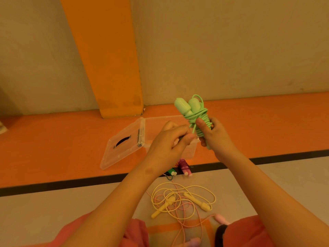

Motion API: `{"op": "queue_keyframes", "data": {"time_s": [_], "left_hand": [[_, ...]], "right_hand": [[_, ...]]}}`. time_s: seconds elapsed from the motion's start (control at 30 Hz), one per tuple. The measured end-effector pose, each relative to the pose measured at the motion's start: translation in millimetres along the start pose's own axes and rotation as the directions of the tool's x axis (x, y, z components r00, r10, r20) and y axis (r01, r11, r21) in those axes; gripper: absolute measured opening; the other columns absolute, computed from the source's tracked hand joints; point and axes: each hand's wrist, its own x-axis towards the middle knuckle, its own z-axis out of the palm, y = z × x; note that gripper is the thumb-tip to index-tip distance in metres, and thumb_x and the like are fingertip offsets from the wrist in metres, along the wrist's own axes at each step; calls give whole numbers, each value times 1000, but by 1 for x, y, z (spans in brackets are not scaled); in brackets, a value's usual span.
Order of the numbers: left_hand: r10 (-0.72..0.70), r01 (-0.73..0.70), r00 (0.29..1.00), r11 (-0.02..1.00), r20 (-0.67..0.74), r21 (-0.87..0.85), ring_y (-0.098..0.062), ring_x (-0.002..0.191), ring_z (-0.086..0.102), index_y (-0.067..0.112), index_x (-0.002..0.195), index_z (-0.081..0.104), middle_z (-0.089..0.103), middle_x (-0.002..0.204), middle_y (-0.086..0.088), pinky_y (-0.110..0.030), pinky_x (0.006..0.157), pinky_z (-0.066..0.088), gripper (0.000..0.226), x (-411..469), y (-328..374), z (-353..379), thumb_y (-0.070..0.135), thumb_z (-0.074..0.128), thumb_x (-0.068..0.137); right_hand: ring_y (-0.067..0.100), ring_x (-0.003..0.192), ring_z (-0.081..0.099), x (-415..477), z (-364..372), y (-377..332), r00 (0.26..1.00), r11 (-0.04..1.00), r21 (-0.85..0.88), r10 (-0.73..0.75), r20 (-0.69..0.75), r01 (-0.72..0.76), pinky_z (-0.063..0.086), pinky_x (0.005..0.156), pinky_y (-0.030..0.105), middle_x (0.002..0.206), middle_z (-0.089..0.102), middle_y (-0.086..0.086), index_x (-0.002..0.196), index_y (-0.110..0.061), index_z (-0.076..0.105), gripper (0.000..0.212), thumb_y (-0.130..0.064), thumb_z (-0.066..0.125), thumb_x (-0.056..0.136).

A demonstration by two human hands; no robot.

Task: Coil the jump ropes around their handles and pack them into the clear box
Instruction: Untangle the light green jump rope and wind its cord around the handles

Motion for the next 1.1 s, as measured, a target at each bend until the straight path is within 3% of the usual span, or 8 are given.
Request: {"op": "queue_keyframes", "data": {"time_s": [0.17, 0.3, 0.4, 0.5, 0.63, 0.73, 0.9, 1.1], "left_hand": [[-60, 63, 991, 998, -122, 23, -3, 98, 51, 21, 100, 66, 60, 97, 13, -26, 81, 45, 18, 3, -16, 4, 35, 59, 90], [-268, 229, 944, 953, -194, -199, -4, 108, 53, 30, 122, 50, 50, 123, 11, -11, 81, 45, 41, 7, -18, 9, 26, 70, 85], [-383, 332, 910, 903, -160, -273, -8, 116, 50, 18, 126, 53, 53, 122, 9, -21, 92, 40, 44, 13, -24, 16, 27, 69, 86], [-473, 393, 864, 847, -173, -358, -9, 111, 53, 12, 124, 56, 58, 115, 7, -17, 87, 42, 38, 20, -33, 18, 22, 67, 88], [-505, 395, 831, 832, -234, -390, -12, 104, 58, 8, 116, 59, 59, 104, 8, -26, 92, 44, 31, 27, -45, 15, 15, 68, 87], [-529, 438, 807, 835, -264, -334, -15, 103, 61, 7, 109, 64, 62, 102, 5, -16, 82, 42, 28, 32, -56, 15, 17, 72, 83], [-592, 542, 803, 772, -67, -331, -17, 89, 59, 15, 110, 59, 61, 97, -6, -31, 77, 48, 25, 48, -69, 16, 18, 69, 87], [-687, 668, 712, 601, 144, -439, -30, 91, 62, 8, 104, 51, 60, 110, -28, -35, 79, 55, 25, 55, -110, 55, 5, 68, 86]], "right_hand": [[8, 42, 44, -2, -1, 8, 1000, 997, -78, -18, -15, 17, 36, 38, 20, 72, 54, 7, 110, -7, 45, 40, -38, 58, 89], [11, 48, 49, -4, 5, 10, 1000, 999, -40, 17, 23, -16, 41, 42, 21, 77, 55, 6, 112, -11, 45, 38, -39, 56, 90], [16, 54, 53, -8, 15, 12, 997, 1000, -11, 24, 71, -23, 46, 45, 24, 78, 57, 6, 113, -17, 45, 28, -35, 53, 93], [20, 57, 57, -9, 26, 15, 991, 994, 84, 66, 118, -77, 52, 56, 35, 80, 62, 7, 103, -21, 46, 15, -29, 53, 93], [28, 87, 66, -2, 32, 22, 978, 987, 60, 136, 155, -147, 53, 82, 48, 97, 66, 7, 120, -15, 46, 33, -30, 56, 92], [27, 101, 65, 9, 27, 26, 956, 980, -2, 194, 219, -199, 55, 81, 45, 104, 66, 6, 126, -17, 48, 39, -29, 60, 91], [26, 94, 65, 34, 10, 34, 928, 961, -40, 276, 252, -275, 56, 68, 37, 110, 63, 13, 122, -16, 51, 38, -28, 63, 89], [17, 86, 64, 57, -9, 83, 898, 933, -119, 359, 252, -340, 52, 75, 35, 97, 66, 5, 118, -16, 58, 32, -27, 63, 88]]}}
